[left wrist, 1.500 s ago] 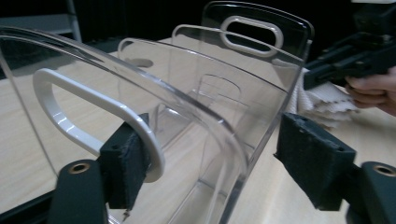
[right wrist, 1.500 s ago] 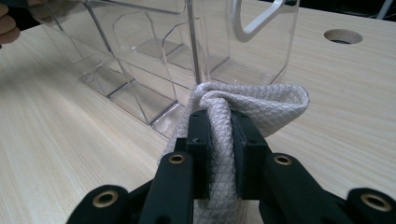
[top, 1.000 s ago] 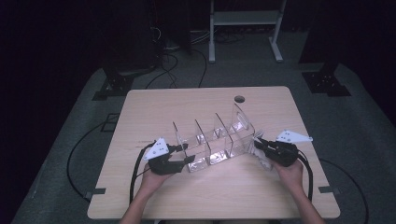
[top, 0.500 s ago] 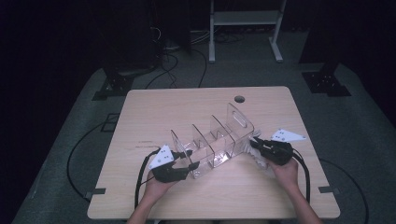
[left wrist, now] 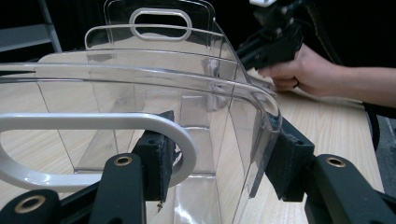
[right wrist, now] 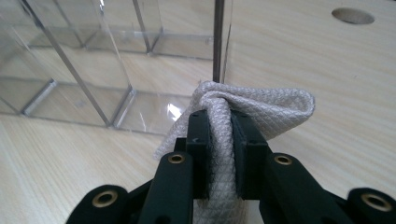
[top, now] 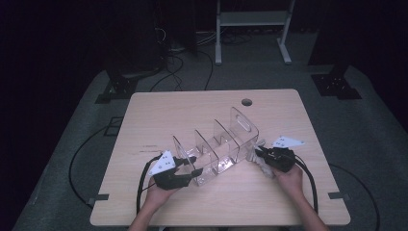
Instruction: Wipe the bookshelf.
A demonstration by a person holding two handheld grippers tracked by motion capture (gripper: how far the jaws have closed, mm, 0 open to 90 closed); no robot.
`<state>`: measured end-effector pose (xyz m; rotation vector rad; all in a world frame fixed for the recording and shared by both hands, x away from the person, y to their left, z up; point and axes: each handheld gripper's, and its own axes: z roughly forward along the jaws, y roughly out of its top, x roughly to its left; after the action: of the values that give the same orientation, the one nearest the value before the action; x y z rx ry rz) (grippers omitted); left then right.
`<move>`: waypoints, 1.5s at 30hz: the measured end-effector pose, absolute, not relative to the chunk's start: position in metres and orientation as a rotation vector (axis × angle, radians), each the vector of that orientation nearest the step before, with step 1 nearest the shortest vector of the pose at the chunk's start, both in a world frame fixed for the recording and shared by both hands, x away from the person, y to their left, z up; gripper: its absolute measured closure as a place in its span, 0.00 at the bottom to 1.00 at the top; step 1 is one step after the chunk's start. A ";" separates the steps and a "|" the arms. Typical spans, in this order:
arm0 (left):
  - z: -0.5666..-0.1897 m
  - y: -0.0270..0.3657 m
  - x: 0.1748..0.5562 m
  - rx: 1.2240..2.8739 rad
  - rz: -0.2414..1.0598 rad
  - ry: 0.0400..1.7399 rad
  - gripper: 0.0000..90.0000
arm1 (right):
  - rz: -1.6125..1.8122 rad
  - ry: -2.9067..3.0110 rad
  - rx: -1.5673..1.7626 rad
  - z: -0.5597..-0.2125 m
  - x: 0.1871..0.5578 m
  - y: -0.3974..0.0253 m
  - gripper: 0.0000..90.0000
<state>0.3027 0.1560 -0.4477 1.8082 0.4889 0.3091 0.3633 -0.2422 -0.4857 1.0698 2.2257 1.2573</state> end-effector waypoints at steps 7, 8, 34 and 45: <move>-0.449 0.154 0.302 1.802 0.296 0.479 0.54 | 1.306 2.143 1.059 -0.474 0.360 -0.241 0.87; -0.449 0.154 0.302 1.802 0.295 0.480 0.54 | 1.286 2.157 1.069 -0.479 0.361 -0.240 0.87; -0.447 0.147 0.300 1.800 0.304 0.529 0.53 | 1.357 2.162 1.098 -0.473 0.362 -0.241 0.87; -0.448 0.145 0.291 1.790 0.350 0.563 0.53 | 1.490 2.110 0.814 -0.431 0.323 -0.194 0.87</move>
<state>0.2913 0.1453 -0.4485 1.7899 0.5627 0.3499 0.3231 -0.1935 -0.4306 0.8136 2.1100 1.4904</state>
